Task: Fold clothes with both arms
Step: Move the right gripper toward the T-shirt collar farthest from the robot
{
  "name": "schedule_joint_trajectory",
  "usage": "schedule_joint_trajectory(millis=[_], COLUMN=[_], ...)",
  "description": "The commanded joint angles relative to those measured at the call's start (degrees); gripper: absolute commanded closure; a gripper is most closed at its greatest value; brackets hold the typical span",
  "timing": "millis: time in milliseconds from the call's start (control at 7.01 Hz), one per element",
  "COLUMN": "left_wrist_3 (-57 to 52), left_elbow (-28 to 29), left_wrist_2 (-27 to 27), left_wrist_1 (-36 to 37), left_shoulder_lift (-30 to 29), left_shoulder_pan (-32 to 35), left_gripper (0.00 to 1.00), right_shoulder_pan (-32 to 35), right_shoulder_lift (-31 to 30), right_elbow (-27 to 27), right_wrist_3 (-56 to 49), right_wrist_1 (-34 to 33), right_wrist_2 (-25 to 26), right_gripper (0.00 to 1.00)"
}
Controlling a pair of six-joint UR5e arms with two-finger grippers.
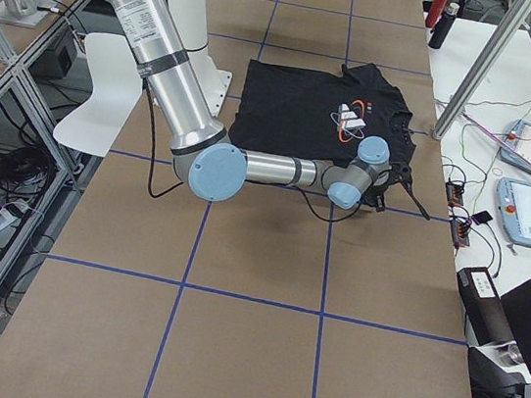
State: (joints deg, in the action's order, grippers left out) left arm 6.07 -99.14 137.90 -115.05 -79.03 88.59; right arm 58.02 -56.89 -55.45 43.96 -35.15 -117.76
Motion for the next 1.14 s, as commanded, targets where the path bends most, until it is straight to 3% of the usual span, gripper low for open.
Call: schedule_joint_trajectory(millis=[0, 285, 570, 855, 998], left_wrist_3=[0.0, 0.0, 0.0, 0.0, 0.0], left_elbow=[0.0, 0.1, 0.0, 0.0, 0.0], left_wrist_2=[0.0, 0.0, 0.0, 0.0, 0.0], left_wrist_1=[0.0, 0.0, 0.0, 0.0, 0.1], left_shoulder_lift=[0.0, 0.0, 0.0, 0.0, 0.0], left_shoulder_pan=[0.0, 0.0, 0.0, 0.0, 0.0], left_gripper=[0.0, 0.0, 0.0, 0.0, 0.0], right_shoulder_pan=[-0.2, -0.4, -0.7, -0.7, -0.8], right_shoulder_lift=[0.7, 1.0, 1.1, 1.1, 1.1], right_elbow=[1.3, 2.5, 2.6, 2.8, 3.0], right_wrist_3=[0.0, 0.1, 0.0, 0.1, 0.1], right_wrist_1=[0.0, -0.2, -0.2, -0.2, -0.2], right_wrist_2=[0.2, 0.5, 0.7, 0.7, 0.7], right_gripper=[0.34, 0.36, 0.49, 0.72, 0.77])
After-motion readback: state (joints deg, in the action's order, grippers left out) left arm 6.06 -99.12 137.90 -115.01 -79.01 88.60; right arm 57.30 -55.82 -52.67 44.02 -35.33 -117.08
